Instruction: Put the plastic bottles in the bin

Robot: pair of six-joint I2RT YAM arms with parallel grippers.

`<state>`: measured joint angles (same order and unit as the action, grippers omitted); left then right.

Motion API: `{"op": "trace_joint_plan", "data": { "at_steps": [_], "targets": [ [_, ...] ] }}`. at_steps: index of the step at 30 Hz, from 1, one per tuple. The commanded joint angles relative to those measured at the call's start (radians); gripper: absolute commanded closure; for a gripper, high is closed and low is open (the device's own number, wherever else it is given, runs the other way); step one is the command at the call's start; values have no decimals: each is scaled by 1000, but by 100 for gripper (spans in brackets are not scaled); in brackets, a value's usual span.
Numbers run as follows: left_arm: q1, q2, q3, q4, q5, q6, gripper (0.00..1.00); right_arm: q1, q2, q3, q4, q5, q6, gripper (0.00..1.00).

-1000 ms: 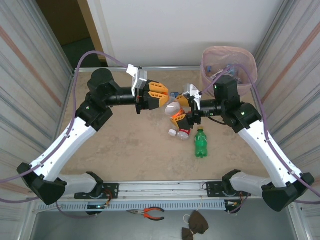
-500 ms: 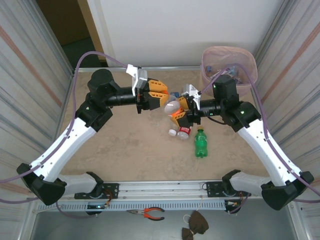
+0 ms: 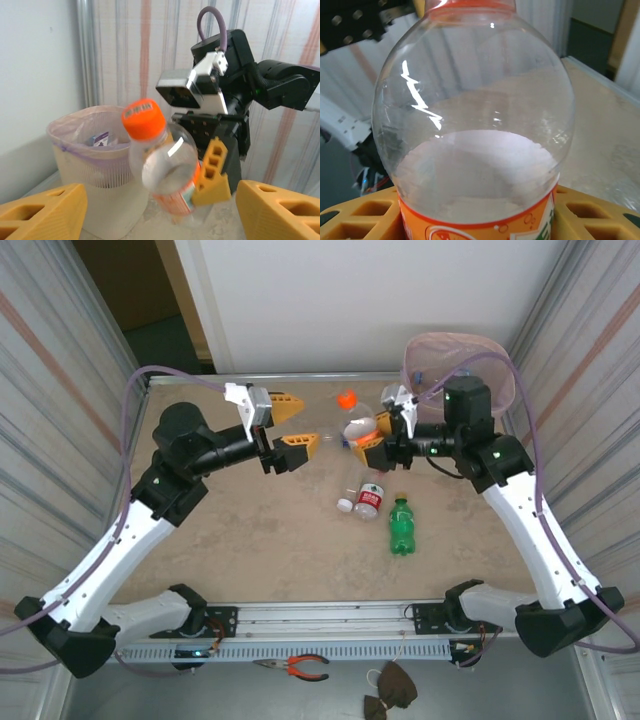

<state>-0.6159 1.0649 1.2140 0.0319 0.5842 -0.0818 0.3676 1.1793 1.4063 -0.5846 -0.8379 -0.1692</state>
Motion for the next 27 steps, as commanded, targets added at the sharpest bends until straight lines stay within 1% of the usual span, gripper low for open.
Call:
{"op": "trace_joint_plan", "data": {
  "at_steps": [1, 4, 10, 14, 19, 23, 25, 27],
  "targets": [
    [6, -25, -23, 22, -53, 8, 22, -58, 24, 69, 34, 51, 100, 45],
    [6, -25, -32, 13, -60, -1, 22, -127, 54, 120, 48, 101, 166, 46],
    [6, -30, -55, 23, -67, -19, 22, -271, 116, 209, 71, 297, 291, 45],
    [6, -33, -63, 22, -69, -27, 22, -380, 178, 260, 76, 358, 362, 46],
    [6, -35, -73, 23, -73, -38, 23, -452, 273, 333, 21, 492, 341, 49],
    [6, -36, -86, 29, -74, -45, 23, -479, 362, 413, -74, 609, 299, 49],
    [6, -34, -92, 33, -77, -48, 23, -481, 405, 445, -110, 637, 273, 49],
    [7, -30, -94, 35, -77, -50, 23, -485, 446, 460, -135, 631, 267, 49]
  ]
}}
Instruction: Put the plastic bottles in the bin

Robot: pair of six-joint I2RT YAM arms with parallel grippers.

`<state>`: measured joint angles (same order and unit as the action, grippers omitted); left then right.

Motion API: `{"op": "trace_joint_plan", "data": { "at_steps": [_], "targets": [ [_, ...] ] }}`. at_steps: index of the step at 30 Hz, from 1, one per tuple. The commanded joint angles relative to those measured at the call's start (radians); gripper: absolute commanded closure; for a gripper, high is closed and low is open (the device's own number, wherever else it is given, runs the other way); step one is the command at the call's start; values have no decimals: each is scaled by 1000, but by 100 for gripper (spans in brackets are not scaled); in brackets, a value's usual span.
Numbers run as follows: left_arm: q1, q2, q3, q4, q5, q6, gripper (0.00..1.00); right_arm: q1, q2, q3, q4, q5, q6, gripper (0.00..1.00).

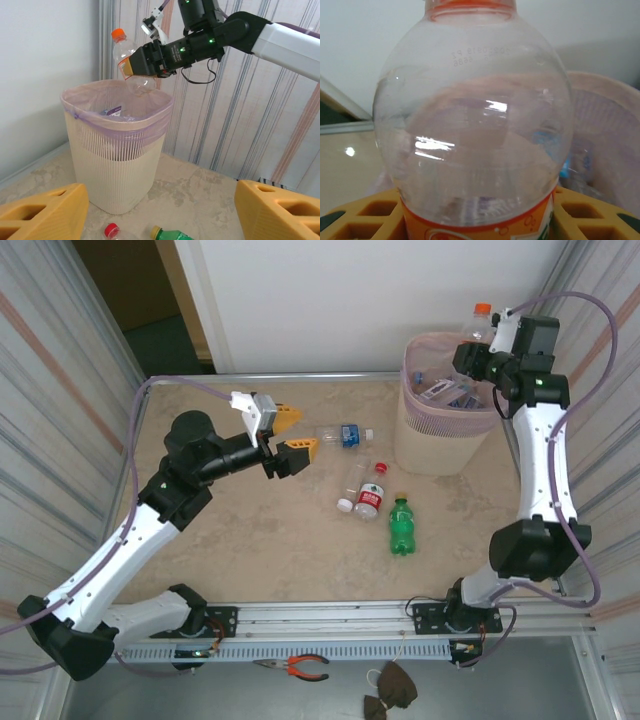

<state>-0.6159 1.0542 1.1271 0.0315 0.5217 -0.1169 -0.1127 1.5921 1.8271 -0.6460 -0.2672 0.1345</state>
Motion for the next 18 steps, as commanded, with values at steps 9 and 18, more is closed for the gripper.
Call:
{"op": "trace_joint_plan", "data": {
  "at_steps": [9, 18],
  "targets": [
    [6, -3, -6, 39, -14, -18, 23, 5, 250, 221, -157, -147, 115, 50],
    [7, -14, -33, 48, -26, -30, 24, 31, 371, 259, -266, -349, 206, 49]
  ]
}}
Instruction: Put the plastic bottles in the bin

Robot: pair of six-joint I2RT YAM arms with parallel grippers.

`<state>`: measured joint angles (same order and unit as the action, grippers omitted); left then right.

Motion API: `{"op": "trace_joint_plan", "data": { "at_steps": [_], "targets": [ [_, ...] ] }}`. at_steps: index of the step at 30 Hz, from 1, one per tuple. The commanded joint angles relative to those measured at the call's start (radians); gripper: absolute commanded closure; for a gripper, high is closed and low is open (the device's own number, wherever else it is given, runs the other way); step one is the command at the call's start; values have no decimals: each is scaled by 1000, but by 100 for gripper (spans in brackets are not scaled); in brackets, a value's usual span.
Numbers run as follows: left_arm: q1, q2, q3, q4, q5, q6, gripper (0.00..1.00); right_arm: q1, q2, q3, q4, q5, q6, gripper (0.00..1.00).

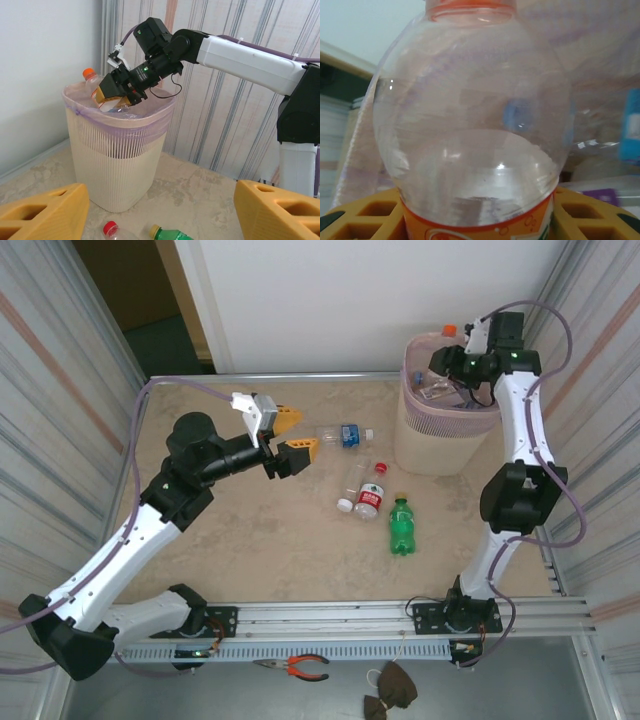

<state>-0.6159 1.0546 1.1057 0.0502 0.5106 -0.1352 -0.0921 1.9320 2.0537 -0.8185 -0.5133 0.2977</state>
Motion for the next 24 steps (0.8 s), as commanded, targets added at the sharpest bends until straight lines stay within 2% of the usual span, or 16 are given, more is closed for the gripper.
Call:
{"op": "trace_joint_plan", "data": {
  "at_steps": [1, 6, 12, 18, 24],
  "targets": [
    [6, -14, -14, 31, -15, -12, 23, 14, 45, 39, -117, -130, 42, 50],
    [7, 0, -6, 30, -15, -13, 23, 21, 106, 104, -246, -206, 6, 47],
    [7, 11, 1, 22, -15, -15, 23, 21, 97, 141, -311, -183, -31, 23],
    [6, 11, 1, 22, -18, -18, 24, 23, 33, 155, -301, -85, -25, 20],
    [6, 18, 5, 22, -21, -17, 24, 35, -24, 176, -290, 5, -25, 23]
  ]
}}
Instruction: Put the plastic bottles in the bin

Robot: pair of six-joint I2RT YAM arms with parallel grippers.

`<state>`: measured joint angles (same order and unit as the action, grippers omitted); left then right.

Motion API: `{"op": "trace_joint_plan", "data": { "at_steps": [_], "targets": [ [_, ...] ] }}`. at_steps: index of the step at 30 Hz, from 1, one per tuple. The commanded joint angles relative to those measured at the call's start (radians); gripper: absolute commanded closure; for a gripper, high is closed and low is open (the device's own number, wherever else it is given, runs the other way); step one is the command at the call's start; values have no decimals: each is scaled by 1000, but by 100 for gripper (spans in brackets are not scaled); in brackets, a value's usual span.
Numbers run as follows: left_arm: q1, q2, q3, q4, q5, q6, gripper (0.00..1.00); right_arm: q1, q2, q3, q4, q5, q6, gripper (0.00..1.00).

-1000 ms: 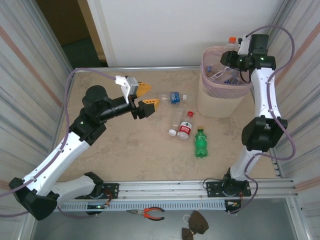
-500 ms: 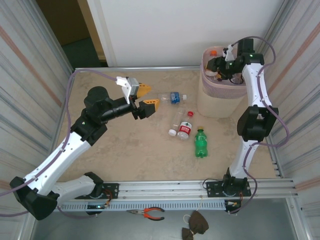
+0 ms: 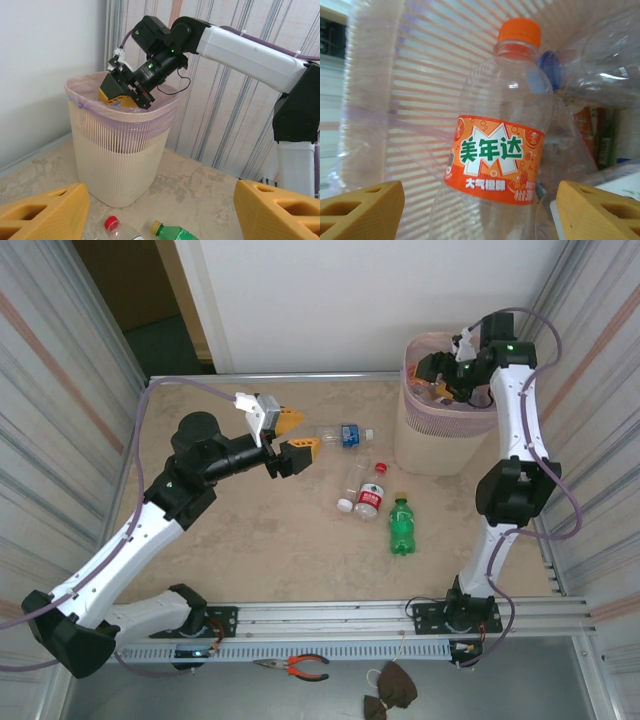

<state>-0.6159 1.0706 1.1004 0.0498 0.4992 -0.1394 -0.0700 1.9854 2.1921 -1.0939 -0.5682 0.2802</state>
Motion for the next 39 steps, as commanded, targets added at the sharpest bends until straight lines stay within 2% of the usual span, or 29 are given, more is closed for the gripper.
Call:
{"op": "trace_joint_plan", "data": {
  "at_steps": [1, 8, 12, 19, 25, 30, 35, 39],
  "targets": [
    [6, 4, 12, 21, -9, -12, 24, 16, -86, 38, -11, 63, -8, 24],
    [6, 63, 51, -41, -32, -6, 26, 28, -154, 37, -2, 82, -9, 29],
    [5, 126, 106, -144, -54, 61, 27, 27, -203, 25, 3, 97, -16, 30],
    [13, 289, 246, -391, -72, 364, 26, 18, -323, -66, 43, 118, -50, 30],
    [66, 491, 387, -532, -51, 595, 26, -32, -415, -146, 57, 122, -69, 30],
    [124, 656, 465, -517, 67, 759, 23, -63, -494, -230, 83, 102, -71, 30],
    [156, 815, 552, -469, 116, 905, 16, -81, -547, -273, 78, 107, -91, 30],
    [189, 941, 641, -449, 199, 1007, 13, -83, -578, -308, 83, 97, -92, 30]
  ]
}}
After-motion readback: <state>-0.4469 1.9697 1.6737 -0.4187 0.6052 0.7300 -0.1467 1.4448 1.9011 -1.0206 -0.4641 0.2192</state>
